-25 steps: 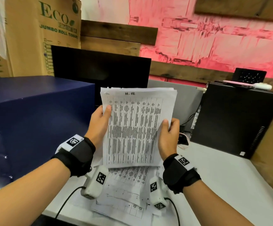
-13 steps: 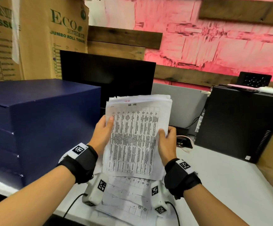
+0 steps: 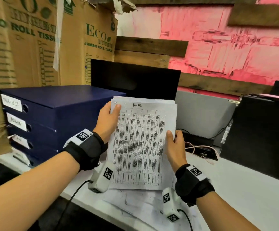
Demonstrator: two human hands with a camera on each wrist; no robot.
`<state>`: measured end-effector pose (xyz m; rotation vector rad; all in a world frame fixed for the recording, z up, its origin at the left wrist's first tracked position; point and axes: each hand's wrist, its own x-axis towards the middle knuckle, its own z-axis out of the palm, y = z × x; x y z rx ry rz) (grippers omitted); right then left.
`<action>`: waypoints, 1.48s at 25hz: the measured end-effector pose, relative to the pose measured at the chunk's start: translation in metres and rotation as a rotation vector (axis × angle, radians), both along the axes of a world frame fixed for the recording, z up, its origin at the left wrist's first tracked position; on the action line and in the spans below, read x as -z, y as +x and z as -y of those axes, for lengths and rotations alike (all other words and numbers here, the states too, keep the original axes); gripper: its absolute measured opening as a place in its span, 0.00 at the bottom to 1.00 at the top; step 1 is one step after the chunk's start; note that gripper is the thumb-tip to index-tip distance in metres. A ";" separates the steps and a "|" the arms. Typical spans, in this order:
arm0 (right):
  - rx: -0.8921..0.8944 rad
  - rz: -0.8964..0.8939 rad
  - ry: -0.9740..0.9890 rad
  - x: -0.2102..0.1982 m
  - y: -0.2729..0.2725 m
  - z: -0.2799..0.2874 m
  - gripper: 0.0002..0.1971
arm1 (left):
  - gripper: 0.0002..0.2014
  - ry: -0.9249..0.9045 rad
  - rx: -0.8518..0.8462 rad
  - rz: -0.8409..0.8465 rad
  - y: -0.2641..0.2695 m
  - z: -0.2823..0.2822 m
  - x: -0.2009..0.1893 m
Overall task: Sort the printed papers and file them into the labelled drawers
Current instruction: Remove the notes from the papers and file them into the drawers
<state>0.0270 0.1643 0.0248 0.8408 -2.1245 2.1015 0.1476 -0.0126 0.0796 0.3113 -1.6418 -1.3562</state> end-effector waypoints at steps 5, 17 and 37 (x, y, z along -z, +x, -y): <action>-0.164 0.034 -0.051 -0.001 0.025 0.021 0.09 | 0.11 -0.142 -0.290 -0.059 0.041 -0.001 -0.003; -0.276 -0.138 -0.021 -0.007 0.095 0.062 0.13 | 0.09 -0.120 -0.472 -0.013 0.157 0.046 0.031; -0.305 -0.231 0.095 0.006 0.119 0.088 0.16 | 0.27 0.140 -0.313 0.713 0.190 0.158 0.122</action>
